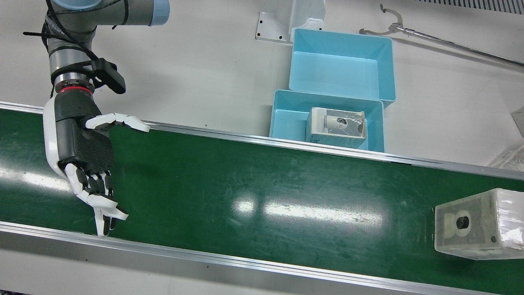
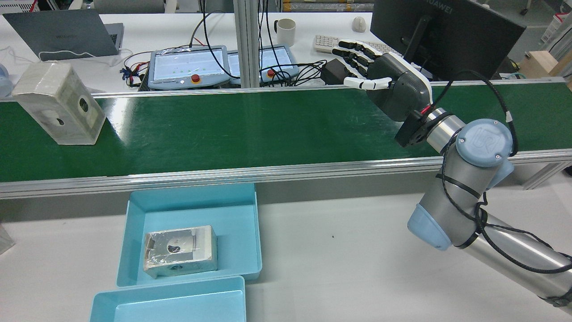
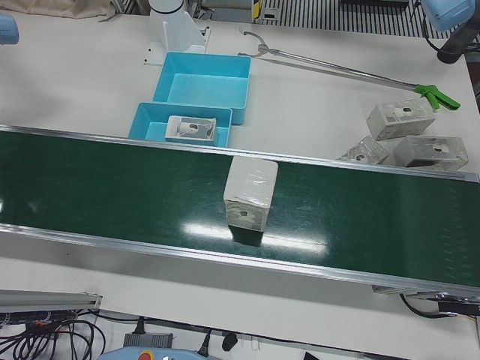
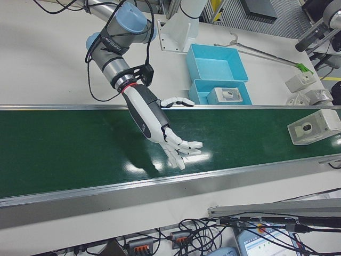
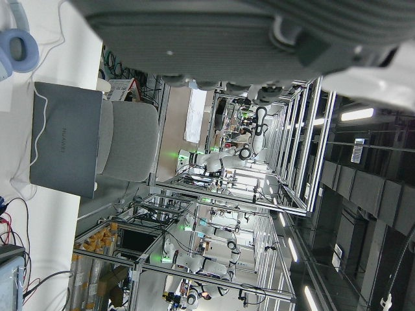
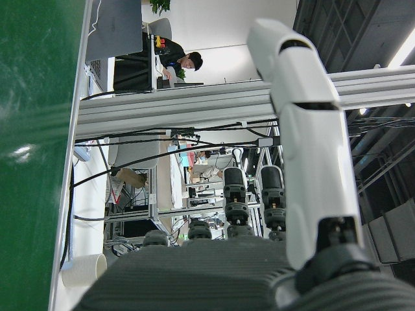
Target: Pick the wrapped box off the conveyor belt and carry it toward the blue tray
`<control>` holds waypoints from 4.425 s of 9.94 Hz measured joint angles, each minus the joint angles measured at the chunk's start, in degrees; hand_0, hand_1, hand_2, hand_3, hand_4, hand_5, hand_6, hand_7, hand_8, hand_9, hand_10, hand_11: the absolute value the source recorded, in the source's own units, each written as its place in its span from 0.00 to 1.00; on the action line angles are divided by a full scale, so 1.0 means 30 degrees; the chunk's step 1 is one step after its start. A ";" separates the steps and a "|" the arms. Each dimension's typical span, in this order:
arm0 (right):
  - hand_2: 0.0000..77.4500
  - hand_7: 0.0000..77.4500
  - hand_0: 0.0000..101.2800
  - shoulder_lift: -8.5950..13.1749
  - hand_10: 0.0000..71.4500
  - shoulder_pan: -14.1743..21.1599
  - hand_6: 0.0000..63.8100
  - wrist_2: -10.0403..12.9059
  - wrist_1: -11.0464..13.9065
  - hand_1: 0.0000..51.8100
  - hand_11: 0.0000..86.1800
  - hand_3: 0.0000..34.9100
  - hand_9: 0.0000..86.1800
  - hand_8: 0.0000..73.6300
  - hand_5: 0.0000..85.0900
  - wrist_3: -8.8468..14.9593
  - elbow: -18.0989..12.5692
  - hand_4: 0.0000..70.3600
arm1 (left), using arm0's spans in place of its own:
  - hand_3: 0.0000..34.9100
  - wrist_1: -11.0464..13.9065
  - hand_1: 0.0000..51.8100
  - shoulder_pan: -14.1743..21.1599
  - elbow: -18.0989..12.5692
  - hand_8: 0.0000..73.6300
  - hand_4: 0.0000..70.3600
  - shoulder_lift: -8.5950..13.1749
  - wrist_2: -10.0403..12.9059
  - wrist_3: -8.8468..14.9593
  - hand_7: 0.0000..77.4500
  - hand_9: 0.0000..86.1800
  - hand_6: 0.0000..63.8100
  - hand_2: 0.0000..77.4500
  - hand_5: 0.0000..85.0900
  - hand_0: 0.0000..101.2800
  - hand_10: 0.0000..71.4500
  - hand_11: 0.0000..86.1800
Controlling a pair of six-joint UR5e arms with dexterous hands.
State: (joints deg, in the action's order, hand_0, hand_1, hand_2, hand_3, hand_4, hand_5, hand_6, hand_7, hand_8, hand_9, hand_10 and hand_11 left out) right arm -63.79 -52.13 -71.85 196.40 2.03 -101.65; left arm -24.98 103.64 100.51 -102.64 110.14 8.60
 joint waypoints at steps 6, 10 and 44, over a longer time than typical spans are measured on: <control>0.23 0.23 0.47 0.0018 0.00 -0.0255 0.03 -0.0130 -0.0022 0.28 0.02 0.29 0.03 0.00 0.28 0.0135 -0.0064 0.12 | 0.00 0.0000 0.00 0.0000 0.0000 0.01 0.00 0.0000 0.0000 0.0000 0.01 0.00 0.00 0.01 0.01 0.00 0.01 0.00; 0.24 0.25 0.46 0.0587 0.00 0.0469 0.07 0.0406 -0.0008 0.29 0.02 0.29 0.04 0.00 0.29 0.0726 0.0309 0.17 | 0.00 0.0000 0.00 0.0000 0.0000 0.01 0.00 0.0000 0.0000 0.0000 0.01 0.00 0.00 0.01 0.01 0.00 0.01 0.01; 0.30 0.39 0.47 0.1989 0.00 0.0070 0.15 -0.0040 -0.0092 0.31 0.02 0.22 0.07 0.02 0.37 0.0425 0.2004 0.33 | 0.00 0.0000 0.00 0.0000 0.0000 0.01 0.00 0.0000 0.0000 0.0000 0.01 0.00 0.00 0.01 0.01 0.00 0.01 0.01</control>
State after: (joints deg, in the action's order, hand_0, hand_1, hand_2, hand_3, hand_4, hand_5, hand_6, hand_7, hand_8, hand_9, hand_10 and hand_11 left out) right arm -57.83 -51.92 -71.97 196.12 3.30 -95.64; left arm -24.98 103.65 100.51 -102.64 110.14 8.59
